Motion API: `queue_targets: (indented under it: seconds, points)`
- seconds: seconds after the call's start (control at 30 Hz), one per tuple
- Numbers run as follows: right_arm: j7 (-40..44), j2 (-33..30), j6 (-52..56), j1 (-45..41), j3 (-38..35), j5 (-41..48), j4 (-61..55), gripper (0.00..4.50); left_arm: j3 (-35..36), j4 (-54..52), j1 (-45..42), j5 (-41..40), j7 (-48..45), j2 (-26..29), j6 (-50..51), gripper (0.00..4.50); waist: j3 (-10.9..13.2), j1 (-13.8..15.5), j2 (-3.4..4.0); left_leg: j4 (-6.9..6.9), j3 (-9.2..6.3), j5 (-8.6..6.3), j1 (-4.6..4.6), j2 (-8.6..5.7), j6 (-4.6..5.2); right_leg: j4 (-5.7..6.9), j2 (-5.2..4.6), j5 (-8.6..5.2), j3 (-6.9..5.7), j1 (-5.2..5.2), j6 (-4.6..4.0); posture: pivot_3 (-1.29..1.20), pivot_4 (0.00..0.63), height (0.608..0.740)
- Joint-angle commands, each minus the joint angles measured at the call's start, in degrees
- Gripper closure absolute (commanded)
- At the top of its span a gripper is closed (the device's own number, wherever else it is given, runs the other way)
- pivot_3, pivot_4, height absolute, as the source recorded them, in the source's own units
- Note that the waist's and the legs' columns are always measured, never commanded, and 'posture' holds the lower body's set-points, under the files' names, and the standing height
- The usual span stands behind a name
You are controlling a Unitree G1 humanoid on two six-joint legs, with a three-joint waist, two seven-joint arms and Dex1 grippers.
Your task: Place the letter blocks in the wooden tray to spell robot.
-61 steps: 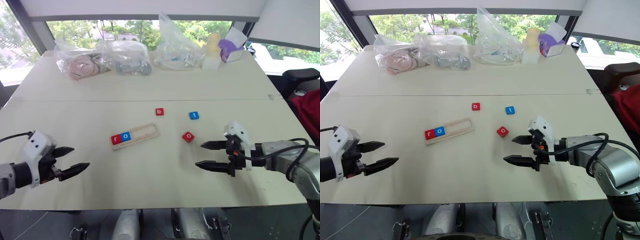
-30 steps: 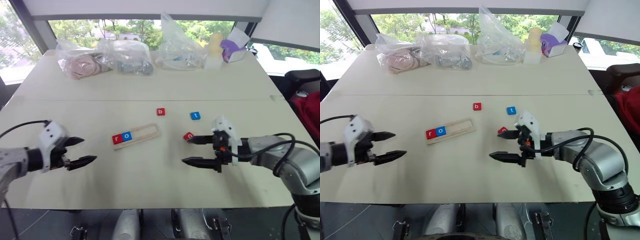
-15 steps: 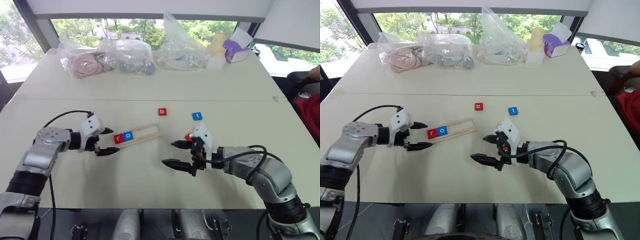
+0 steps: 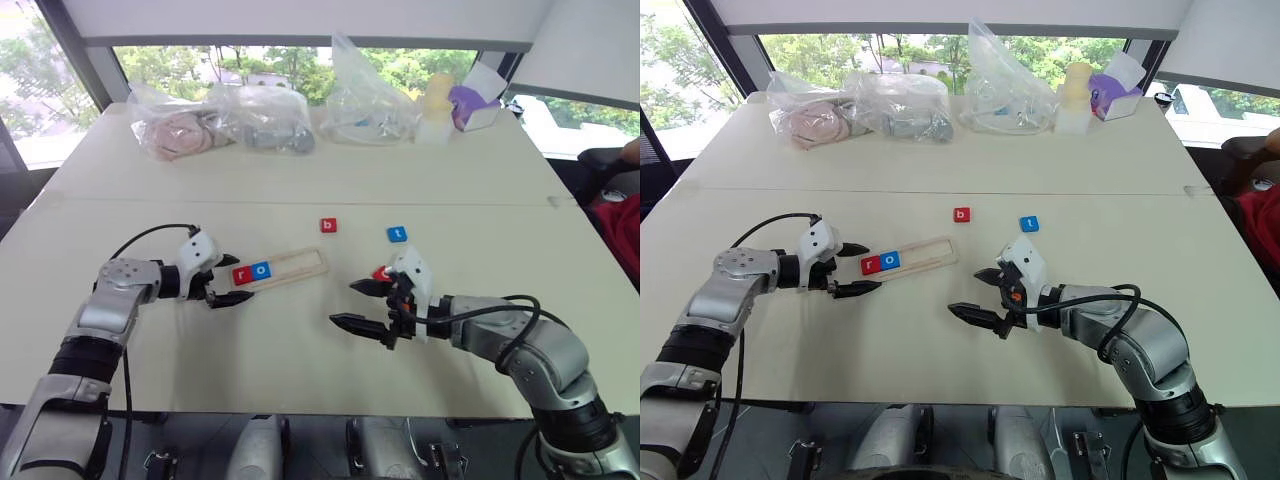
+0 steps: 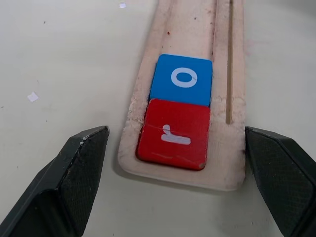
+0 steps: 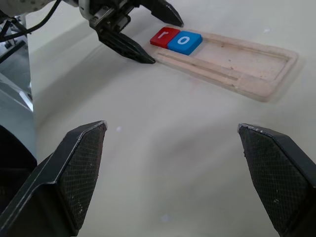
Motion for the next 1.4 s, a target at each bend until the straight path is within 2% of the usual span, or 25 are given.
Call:
queue_targets:
  seconds: [0.03,0.23,0.43,0.57,0.73,0.93,1.0,1.03,1.2,1.33,1.4]
  points:
    - [0.2,-0.4,-1.3,-0.3,-1.9,-0.2,-0.1,0.00,-2.3,1.6,1.8,2.8,-0.7,0.3,0.6,1.17,-0.1,-0.1,0.01,0.00,0.01,0.00,0.02,0.00,0.00,0.00,0.00,0.00,0.01,0.01,0.00,0.00,0.150,0.735]
    - [0.0,-0.4,-1.5,-0.4,-2.8,-0.5,0.5,0.00,-2.2,0.3,0.5,2.2,-3.6,1.4,-0.1,1.17,-0.2,-0.2,-0.01,-0.05,0.00,0.00,0.02,0.03,0.00,0.00,0.03,0.00,0.01,-0.02,0.01,0.00,0.150,0.735]
    - [-1.0,-1.3,-1.0,0.1,-7.0,-0.2,0.7,0.00,-5.1,1.9,-8.0,2.8,-11.9,0.5,-6.2,1.17,-0.1,0.1,-0.05,-0.03,-0.02,0.00,-0.16,-0.01,0.00,-0.03,0.08,0.00,-0.04,-0.13,0.01,0.00,0.150,0.735]
    - [-4.7,-0.6,-2.8,0.5,-10.6,-2.3,1.5,0.00,-8.0,6.4,-12.0,4.8,-16.0,-0.7,-9.1,1.17,-0.1,-0.2,-0.07,-0.07,0.00,-0.01,-0.21,-0.03,0.01,-0.05,0.06,0.01,0.00,-0.20,0.02,0.00,0.150,0.735]
    - [-7.9,0.5,-2.8,1.8,-13.8,-2.4,0.5,0.00,-8.2,14.6,-16.6,6.5,-14.9,-4.0,-11.2,1.17,-0.1,-0.3,-0.08,-0.11,0.00,-0.01,-0.20,-0.03,0.02,-0.02,0.25,0.02,-0.02,-0.26,0.04,0.00,0.150,0.735]
    - [-9.6,1.5,-2.6,3.8,-13.8,-2.1,-1.7,0.00,-8.3,15.3,-15.4,7.0,-16.7,-4.1,-12.5,1.17,-0.1,-0.4,-0.07,-0.12,-0.04,-0.01,-0.20,0.01,0.02,0.01,0.25,0.02,-0.01,-0.26,0.06,0.00,0.150,0.735]
    - [-9.8,1.5,-2.5,3.9,-13.6,-2.0,-1.8,0.00,-8.2,15.7,-15.1,7.2,-16.6,-4.1,-13.7,0.24,-0.1,-0.4,-0.07,-0.12,-0.04,-0.01,-0.19,0.02,0.02,0.01,0.24,0.02,0.00,-0.26,0.05,0.00,0.150,0.735]
    - [-9.8,1.6,-2.5,3.8,-13.6,-2.0,-1.6,0.00,-8.1,16.0,-15.1,7.3,-16.5,-4.2,-14.0,0.02,-0.1,-0.4,-0.07,-0.12,-0.04,-0.01,-0.19,0.03,0.02,0.01,0.24,0.02,0.00,-0.26,0.05,0.00,0.150,0.735]
    - [-9.8,1.7,-2.0,3.1,-12.4,-2.1,-1.2,0.00,-7.4,14.2,-13.4,7.8,-13.9,-3.1,-15.5,0.02,-0.1,-0.3,-0.07,-0.11,-0.05,-0.01,-0.17,0.03,0.03,0.01,0.21,0.02,0.00,-0.24,0.05,0.00,0.150,0.735]
    - [-11.9,3.5,-1.0,-0.2,-10.6,-3.3,1.3,0.00,-5.7,8.7,-9.2,6.9,-14.6,1.0,-13.5,0.02,-0.1,-1.3,-0.07,-0.13,-0.04,-0.01,-0.12,0.07,0.03,0.08,0.22,0.02,0.03,-0.25,0.05,0.00,0.150,0.735]
    - [-15.9,6.0,-1.3,-4.3,-7.3,-7.2,4.0,0.00,-4.4,4.9,-7.0,5.7,-15.2,3.7,-10.8,0.02,-0.1,-2.0,-0.09,-0.14,-0.05,-0.01,-0.09,0.10,0.03,0.18,0.22,0.01,0.04,-0.27,0.03,0.00,0.150,0.735]
